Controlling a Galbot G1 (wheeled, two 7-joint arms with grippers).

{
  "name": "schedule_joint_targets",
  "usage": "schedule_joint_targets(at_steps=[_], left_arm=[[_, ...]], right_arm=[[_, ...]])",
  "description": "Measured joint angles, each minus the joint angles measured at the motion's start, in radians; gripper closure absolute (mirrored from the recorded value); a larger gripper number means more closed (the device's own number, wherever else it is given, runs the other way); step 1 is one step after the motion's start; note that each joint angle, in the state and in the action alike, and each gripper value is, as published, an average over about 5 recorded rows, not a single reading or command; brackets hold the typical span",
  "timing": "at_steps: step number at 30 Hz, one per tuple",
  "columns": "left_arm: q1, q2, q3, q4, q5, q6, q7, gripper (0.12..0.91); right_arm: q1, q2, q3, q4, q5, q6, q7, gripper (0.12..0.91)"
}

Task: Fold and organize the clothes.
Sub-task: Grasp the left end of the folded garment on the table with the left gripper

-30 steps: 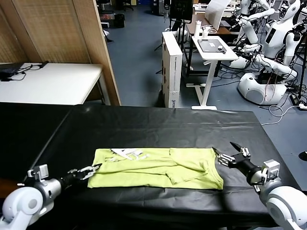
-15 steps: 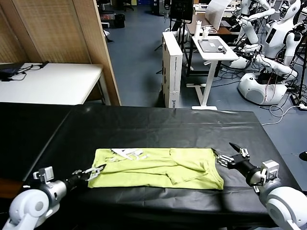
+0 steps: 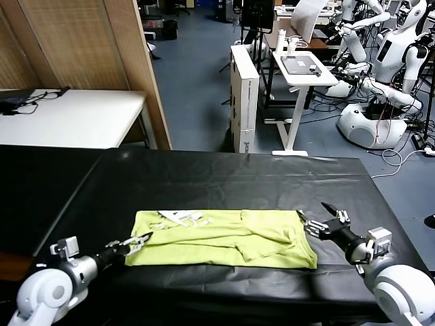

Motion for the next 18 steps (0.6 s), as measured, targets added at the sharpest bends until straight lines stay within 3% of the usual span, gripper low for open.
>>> schedule_joint_targets(at_steps=[9, 18], left_arm=[[0.005, 0.002, 0.001, -0.008, -0.005, 0.006, -0.005, 0.827], [0.012, 0.006, -0.022, -0.036, 0.002, 0.005, -0.055, 0.855]], right_arm=[[0.004, 0.009, -0.018, 0.002, -0.028, 0.001, -0.002, 0.118], [0.014, 0.029, -0.026, -0.011, -0.053, 0.008, -0.004, 0.118]])
